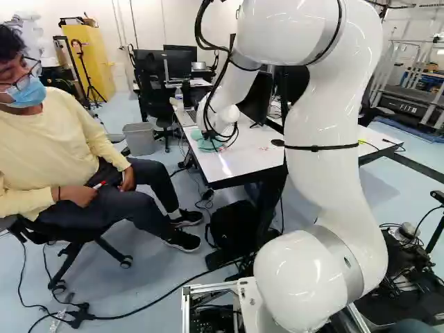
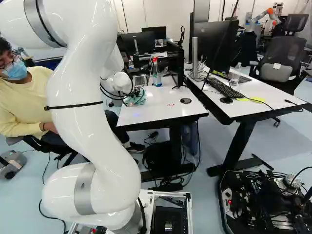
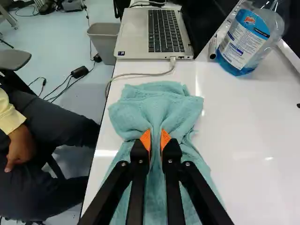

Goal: Clean the table with the green towel

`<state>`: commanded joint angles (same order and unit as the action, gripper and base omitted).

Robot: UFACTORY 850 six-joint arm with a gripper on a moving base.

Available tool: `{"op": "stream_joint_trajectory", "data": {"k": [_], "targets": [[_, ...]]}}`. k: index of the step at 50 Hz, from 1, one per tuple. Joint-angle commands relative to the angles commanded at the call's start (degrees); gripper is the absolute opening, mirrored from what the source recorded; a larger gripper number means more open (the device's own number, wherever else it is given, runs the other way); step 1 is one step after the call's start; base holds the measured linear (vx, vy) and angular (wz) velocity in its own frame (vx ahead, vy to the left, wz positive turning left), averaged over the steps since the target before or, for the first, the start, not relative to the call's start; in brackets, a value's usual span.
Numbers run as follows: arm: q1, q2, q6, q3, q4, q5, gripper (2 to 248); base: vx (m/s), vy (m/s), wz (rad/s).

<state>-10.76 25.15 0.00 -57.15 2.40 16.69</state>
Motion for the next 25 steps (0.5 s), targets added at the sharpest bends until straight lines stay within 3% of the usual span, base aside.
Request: {"op": "stream_joint_trajectory", "data": {"k": [25], "targets": [[0.0,-1.83,0.0,0.47,0.0,0.0,44,0.0,0.0,0.0]]}}
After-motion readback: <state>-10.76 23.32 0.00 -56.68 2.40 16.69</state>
